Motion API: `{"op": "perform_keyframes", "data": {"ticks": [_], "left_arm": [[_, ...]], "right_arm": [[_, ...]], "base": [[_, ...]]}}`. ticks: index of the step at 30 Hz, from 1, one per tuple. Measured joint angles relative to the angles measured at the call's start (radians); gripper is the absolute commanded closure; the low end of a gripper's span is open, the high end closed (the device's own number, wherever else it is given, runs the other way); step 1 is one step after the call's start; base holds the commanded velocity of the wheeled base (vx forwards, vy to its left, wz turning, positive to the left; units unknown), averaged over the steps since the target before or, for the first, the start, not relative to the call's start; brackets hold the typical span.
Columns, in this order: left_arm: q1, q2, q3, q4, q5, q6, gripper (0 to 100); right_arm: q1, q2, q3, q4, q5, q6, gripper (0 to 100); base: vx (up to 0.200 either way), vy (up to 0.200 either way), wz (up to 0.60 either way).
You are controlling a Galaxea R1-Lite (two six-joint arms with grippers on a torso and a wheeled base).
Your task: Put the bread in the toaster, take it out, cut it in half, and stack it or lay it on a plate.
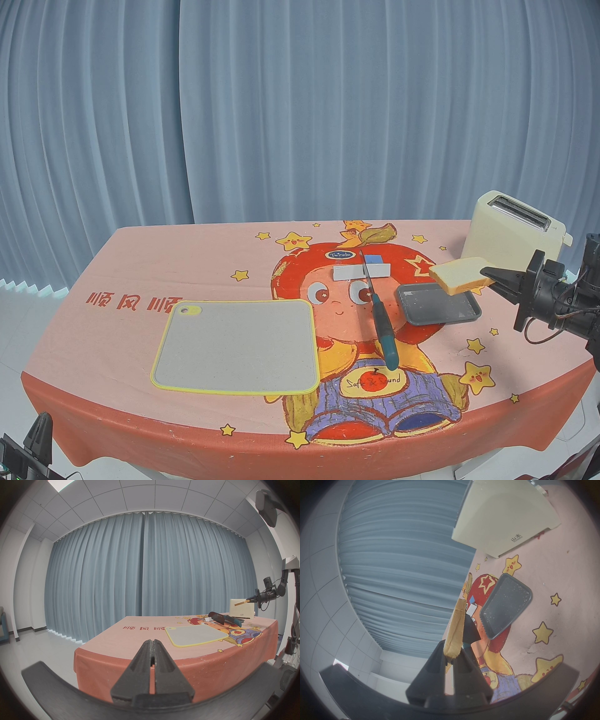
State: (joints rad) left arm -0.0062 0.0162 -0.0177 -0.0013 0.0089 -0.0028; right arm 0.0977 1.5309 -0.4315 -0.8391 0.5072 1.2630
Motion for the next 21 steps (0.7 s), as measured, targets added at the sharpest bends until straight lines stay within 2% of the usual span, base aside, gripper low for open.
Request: {"op": "perform_keyframes", "data": {"ticks": [7, 18, 21], "left_arm": [[0.000, 0.000, 0.000, 0.000, 0.000, 0.000, 100], [0.000, 0.000, 0.000, 0.000, 0.000, 0.000, 100], [0.000, 0.000, 0.000, 0.000, 0.000, 0.000, 100]], "right_arm": [[0.022, -0.042, 0.032, 0.000, 0.003, -0.102, 100], [0.059, -0.091, 0.057, 0.000, 0.003, -0.136, 100], [0.060, -0.103, 0.060, 0.000, 0.003, -0.175, 100]], "base": [[0.000, 0.000, 0.00], [0.000, 0.000, 0.00], [0.000, 0.000, 0.00]]}}
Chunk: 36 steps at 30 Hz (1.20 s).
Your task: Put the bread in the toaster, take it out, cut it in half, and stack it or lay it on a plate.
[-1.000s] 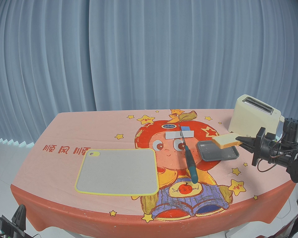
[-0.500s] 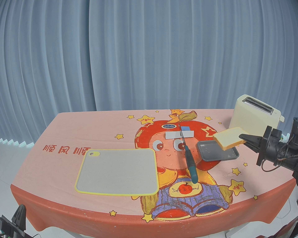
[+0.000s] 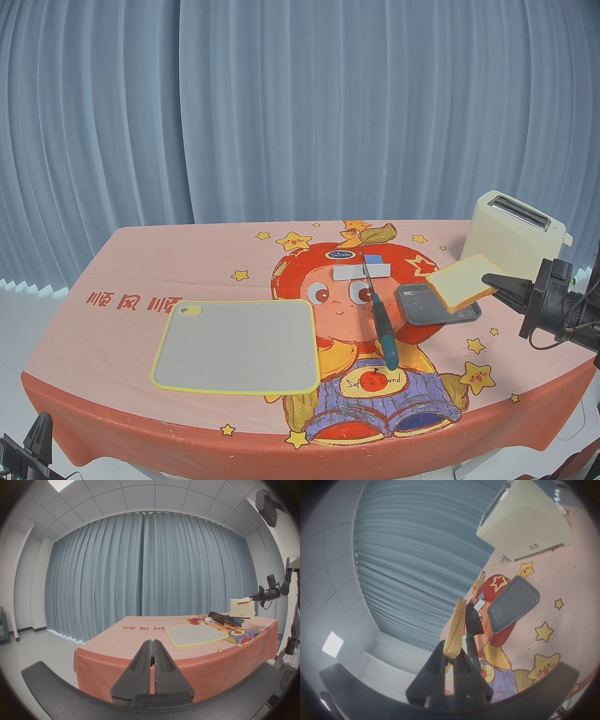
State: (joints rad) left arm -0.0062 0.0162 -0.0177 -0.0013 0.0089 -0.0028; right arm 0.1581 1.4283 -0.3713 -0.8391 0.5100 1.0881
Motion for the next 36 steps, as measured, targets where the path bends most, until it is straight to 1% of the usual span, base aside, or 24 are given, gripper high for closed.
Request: {"op": "perform_keyframes", "data": {"ticks": [2, 5, 12, 18, 21, 24, 28, 30, 31, 32, 36], "left_arm": [[0.000, 0.000, 0.000, 0.000, 0.000, 0.000, 100], [0.000, 0.000, 0.000, 0.000, 0.000, 0.000, 100], [0.000, 0.000, 0.000, 0.000, 0.000, 0.000, 100], [0.000, 0.000, 0.000, 0.000, 0.000, 0.000, 100], [0.000, 0.000, 0.000, 0.000, 0.000, 0.000, 100], [0.000, 0.000, 0.000, 0.000, 0.000, 0.000, 100], [0.000, 0.000, 0.000, 0.000, 0.000, 0.000, 100], [0.000, 0.000, 0.000, 0.000, 0.000, 0.000, 100], [0.000, 0.000, 0.000, 0.000, 0.000, 0.000, 100], [0.000, 0.000, 0.000, 0.000, 0.000, 0.000, 100], [0.000, 0.000, 0.000, 0.000, 0.000, 0.000, 100]], "right_arm": [[0.001, -0.006, 0.004, 0.000, 0.000, -0.051, 100], [0.002, -0.019, 0.013, 0.000, -0.001, -0.147, 100], [-0.006, -0.046, 0.021, 0.000, -0.004, -0.353, 100], [-0.020, -0.057, 0.002, 0.000, -0.004, -0.563, 100], [-0.022, -0.059, -0.003, 0.001, -0.002, -0.685, 100], [-0.024, -0.059, 0.001, 0.005, -0.003, -0.839, 100], [-0.026, -0.052, 0.026, 0.005, -0.009, -1.016, 100], [-0.027, -0.048, 0.045, 0.003, -0.015, -1.072, 100], [-0.027, -0.046, 0.056, 0.002, -0.018, -1.090, 100], [-0.028, -0.045, 0.063, 0.001, -0.020, -1.099, 100], [-0.029, -0.045, 0.074, -0.001, -0.023, -1.103, 100]], "base": [[0.000, 0.000, 0.00], [0.000, 0.000, 0.00], [0.000, 0.000, 0.00], [0.000, 0.000, 0.00], [0.000, 0.000, 0.00], [0.000, 0.000, 0.00], [0.000, 0.000, 0.00], [0.000, 0.000, 0.00], [0.000, 0.000, 0.00], [0.000, 0.000, 0.00], [0.000, 0.000, 0.00]]}}
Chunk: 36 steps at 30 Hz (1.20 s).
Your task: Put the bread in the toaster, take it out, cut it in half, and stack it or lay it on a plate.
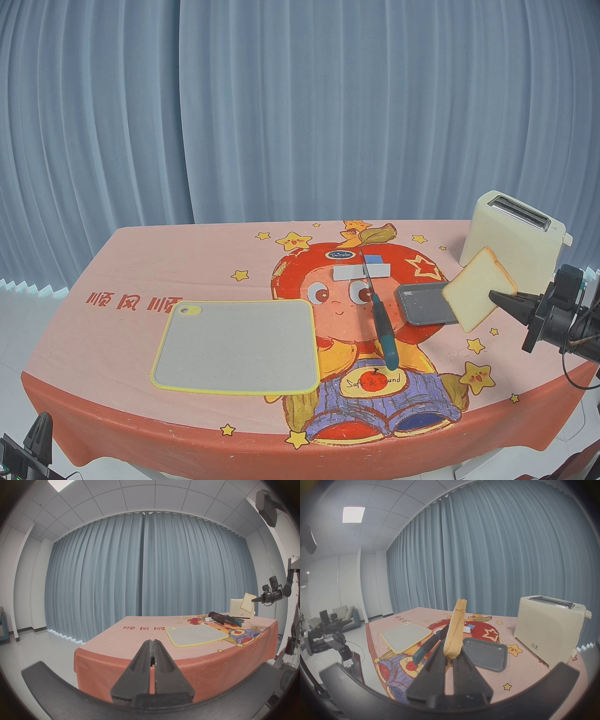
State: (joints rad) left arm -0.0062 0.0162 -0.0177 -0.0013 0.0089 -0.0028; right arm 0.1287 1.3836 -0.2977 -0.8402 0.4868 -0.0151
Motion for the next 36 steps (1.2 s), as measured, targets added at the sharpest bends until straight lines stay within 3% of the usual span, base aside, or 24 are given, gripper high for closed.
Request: {"op": "perform_keyframes", "data": {"ticks": [22, 29, 36], "left_arm": [[0.000, 0.000, 0.000, 0.000, 0.006, 0.001, 100], [0.000, 0.000, 0.000, 0.000, 0.006, 0.001, 100], [0.000, 0.000, 0.000, 0.000, 0.006, 0.001, 100]], "right_arm": [[0.000, -0.005, 0.007, 0.000, -0.001, -0.002, 100], [0.001, -0.004, 0.008, 0.000, -0.003, -0.001, 100], [0.004, -0.003, 0.005, 0.000, -0.049, -0.002, 100]], "base": [[0.000, 0.000, 0.00], [0.000, -0.200, 0.00], [0.000, -0.200, 0.00]]}}
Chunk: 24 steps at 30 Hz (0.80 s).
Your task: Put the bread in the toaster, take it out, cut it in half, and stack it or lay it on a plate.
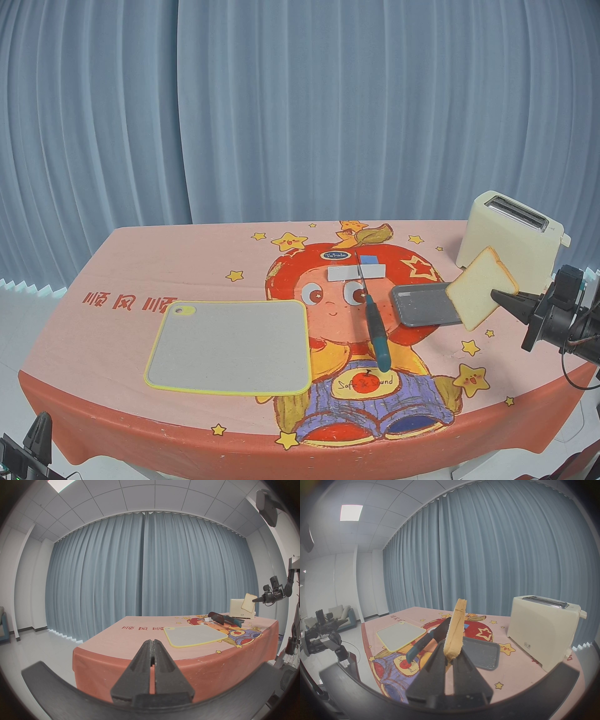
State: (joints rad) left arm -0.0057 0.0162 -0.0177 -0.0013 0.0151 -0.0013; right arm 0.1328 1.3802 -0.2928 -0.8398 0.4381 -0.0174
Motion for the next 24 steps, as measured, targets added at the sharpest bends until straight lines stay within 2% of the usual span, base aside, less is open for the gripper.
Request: {"op": "perform_keyframes", "data": {"ticks": [24], "left_arm": [[0.000, 0.000, 0.000, 0.001, 0.000, 0.000, 100]], "right_arm": [[0.003, -0.001, -0.008, 0.000, 0.000, -0.002, 100]], "base": [[0.000, -0.200, 0.00]]}}
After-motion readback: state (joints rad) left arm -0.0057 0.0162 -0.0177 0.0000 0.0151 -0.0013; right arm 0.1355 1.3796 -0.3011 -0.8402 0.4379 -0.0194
